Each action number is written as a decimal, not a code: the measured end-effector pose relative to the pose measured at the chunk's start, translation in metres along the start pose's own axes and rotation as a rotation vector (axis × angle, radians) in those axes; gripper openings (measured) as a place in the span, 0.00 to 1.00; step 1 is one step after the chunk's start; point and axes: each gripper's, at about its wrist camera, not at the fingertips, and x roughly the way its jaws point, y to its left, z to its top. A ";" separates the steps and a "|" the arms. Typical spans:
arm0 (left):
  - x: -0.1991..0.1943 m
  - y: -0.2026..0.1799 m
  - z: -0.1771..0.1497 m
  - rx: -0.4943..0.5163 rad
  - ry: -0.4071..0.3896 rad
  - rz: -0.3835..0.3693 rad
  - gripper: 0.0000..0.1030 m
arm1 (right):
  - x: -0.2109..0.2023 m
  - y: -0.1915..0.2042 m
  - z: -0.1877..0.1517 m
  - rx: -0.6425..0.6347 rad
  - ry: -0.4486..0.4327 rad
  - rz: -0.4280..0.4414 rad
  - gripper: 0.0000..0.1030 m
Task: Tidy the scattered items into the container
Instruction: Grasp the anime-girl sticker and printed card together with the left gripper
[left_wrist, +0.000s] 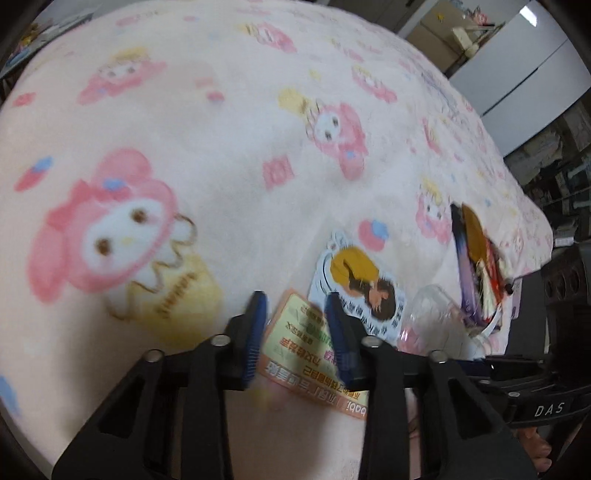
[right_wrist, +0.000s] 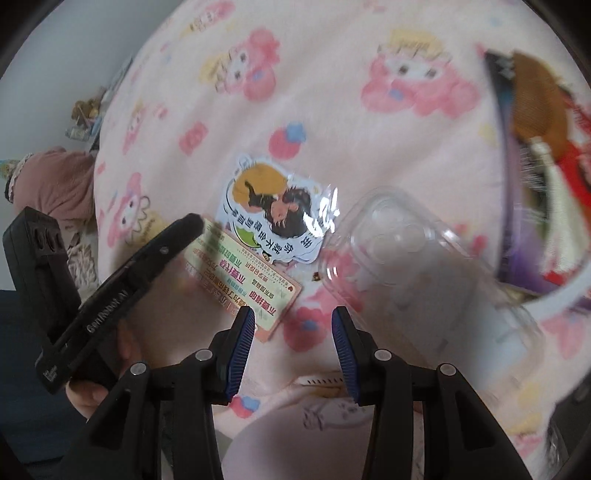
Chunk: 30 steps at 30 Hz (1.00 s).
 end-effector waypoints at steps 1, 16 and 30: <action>0.002 -0.001 -0.004 0.001 0.017 0.007 0.24 | 0.004 0.001 0.001 -0.006 0.017 0.006 0.38; 0.002 0.001 -0.006 -0.060 0.031 -0.081 0.27 | 0.022 0.010 0.022 -0.055 0.075 -0.063 0.38; -0.056 -0.019 -0.023 0.002 -0.040 -0.080 0.26 | -0.011 0.023 -0.007 -0.058 -0.089 0.033 0.39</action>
